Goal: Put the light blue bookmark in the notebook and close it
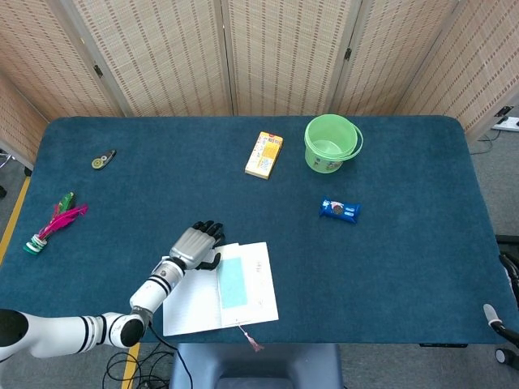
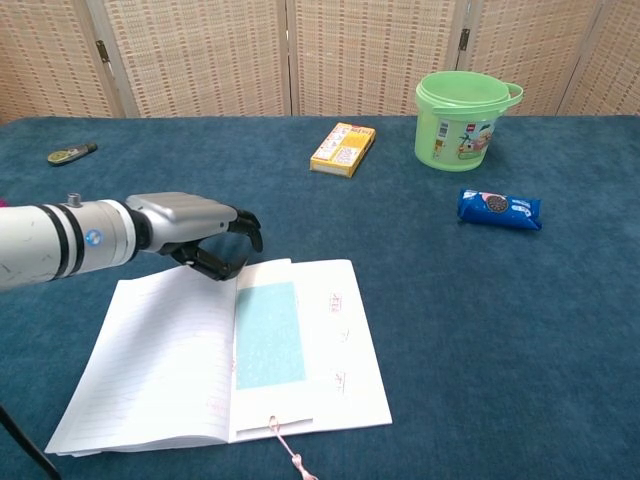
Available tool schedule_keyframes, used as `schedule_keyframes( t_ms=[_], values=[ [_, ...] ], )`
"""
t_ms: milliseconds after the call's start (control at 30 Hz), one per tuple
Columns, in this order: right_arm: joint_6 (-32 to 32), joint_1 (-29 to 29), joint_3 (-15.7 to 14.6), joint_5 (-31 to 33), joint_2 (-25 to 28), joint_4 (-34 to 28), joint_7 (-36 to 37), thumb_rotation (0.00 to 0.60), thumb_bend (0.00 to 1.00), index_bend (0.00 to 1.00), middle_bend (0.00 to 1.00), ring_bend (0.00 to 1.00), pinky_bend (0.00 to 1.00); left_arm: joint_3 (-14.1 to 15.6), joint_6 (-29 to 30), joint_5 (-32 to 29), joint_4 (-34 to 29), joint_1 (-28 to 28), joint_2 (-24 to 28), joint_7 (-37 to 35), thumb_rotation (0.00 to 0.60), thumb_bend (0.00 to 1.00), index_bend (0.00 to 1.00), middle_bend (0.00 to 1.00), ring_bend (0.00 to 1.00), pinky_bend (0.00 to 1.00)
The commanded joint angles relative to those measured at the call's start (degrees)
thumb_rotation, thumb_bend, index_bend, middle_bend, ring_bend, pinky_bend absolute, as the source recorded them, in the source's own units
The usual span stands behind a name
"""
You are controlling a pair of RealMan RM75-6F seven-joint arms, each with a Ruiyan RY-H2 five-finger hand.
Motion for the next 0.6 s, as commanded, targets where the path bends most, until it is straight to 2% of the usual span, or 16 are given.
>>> schedule_keyframes(
  t_ms=[33,600],
  values=[
    [-0.01,0.03,0.02,-0.03,0.03,-0.05,-0.09,0.600,0.25,0.06,0.11,0.05,0.07,0.37,-0.07,-0.03,0.15,-0.13,-0.29,0.34,0.261,0.60,0.23,0.07,0.00,0.15],
    [-0.35,0.21,0.02,-0.16,0.16,-0.78,-0.89,0.600,0.25,0.06,0.11,0.05,0.07,1.92,0.22,0.50,-0.71,-0.30,-0.29,1.24,0.262,0.60,0.25,0.06,0.00,0.15]
  ],
)
